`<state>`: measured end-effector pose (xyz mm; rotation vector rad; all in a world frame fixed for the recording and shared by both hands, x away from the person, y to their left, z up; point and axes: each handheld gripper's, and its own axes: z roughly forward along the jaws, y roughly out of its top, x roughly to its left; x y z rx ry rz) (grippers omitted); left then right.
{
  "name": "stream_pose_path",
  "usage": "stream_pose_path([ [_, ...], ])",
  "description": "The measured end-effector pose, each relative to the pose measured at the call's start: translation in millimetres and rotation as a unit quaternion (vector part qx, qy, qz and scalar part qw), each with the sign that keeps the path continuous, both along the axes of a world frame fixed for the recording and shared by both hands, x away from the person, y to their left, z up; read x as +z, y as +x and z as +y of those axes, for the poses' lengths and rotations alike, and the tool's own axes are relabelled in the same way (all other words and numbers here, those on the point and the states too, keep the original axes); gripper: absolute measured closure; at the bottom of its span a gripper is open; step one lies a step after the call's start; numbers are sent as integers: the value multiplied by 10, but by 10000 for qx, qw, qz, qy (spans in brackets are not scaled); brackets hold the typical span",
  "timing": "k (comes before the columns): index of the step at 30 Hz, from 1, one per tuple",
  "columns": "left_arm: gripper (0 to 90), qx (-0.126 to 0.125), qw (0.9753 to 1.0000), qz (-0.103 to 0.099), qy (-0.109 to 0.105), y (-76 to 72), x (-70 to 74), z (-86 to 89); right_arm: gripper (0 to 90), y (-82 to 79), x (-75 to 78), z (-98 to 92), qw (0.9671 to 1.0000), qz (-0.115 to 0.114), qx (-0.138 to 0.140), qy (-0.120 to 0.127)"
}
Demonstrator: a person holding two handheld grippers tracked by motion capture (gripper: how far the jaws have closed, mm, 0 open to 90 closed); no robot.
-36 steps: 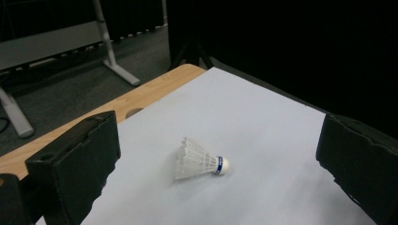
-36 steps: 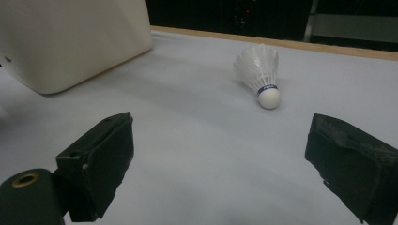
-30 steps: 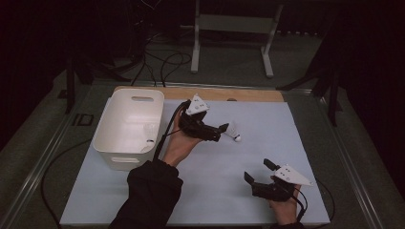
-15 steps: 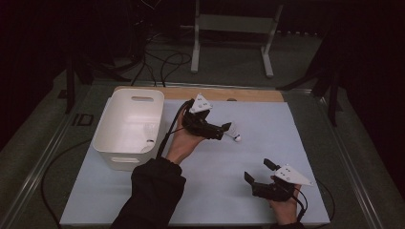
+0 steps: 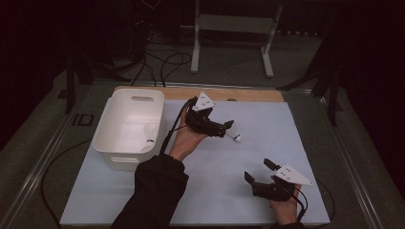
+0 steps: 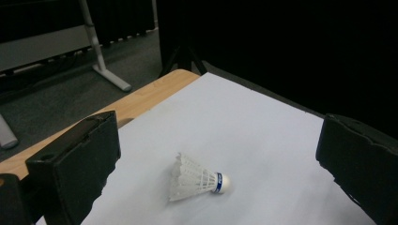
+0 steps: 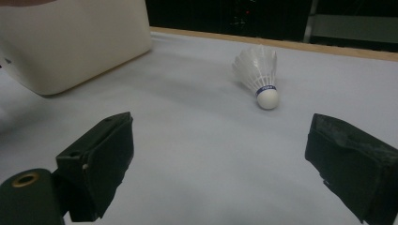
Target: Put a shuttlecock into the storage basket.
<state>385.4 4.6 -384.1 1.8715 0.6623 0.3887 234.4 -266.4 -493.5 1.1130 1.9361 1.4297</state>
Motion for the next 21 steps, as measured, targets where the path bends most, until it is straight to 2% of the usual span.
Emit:
stream_pose_path([
  [3, 10, -91, 9999, -71, 40, 14, -12, -32, 81, 0, 1, -2, 10000, -12, 2, -1],
  [21, 10, -61, 10000, 54, 44, 124, -95, -90, 81, -2, 6, -15, 10000, -30, -31, 38],
])
